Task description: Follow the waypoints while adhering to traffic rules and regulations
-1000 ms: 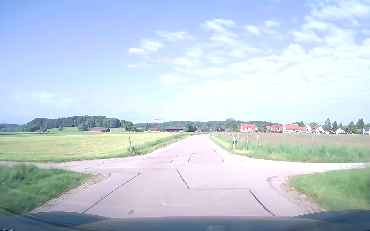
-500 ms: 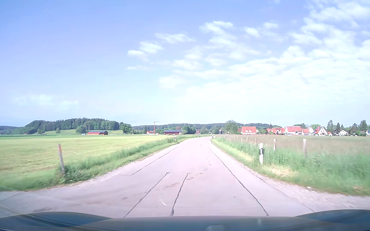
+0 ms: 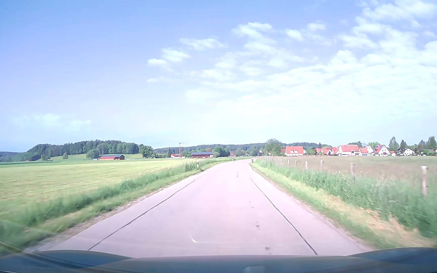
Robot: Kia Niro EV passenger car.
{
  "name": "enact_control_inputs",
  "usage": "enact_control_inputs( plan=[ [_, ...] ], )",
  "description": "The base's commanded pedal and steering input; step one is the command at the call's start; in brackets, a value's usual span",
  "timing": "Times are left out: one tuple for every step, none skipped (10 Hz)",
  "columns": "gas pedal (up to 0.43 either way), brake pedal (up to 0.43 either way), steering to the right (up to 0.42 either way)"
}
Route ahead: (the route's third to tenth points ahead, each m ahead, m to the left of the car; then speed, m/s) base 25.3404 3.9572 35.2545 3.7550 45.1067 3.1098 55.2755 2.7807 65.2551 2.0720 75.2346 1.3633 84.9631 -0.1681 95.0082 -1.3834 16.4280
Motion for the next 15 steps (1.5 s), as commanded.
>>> enact_control_inputs(
  plan=[
    [0.02,0.0,0.003],
    [0.02,0.0,0.002],
    [0.02,0.0,0.002],
    [0.02,0.0,0.002],
    [0.02,0.0,0.002],
    [0.02,0.0,0.002],
    [0.02,0.0,0.002],
    [0.02,0.0,0.002],
    [0.02,0.0,0.002],
    [0.028,0.0,0.002],
    [0.028,0.0,0.002],
    [0.028,0.0,0.002],
    [0.039,0.0,0.002],
    [0.039,0.0,0.002],
    [0.047,0.0,0.002]
  ],
)
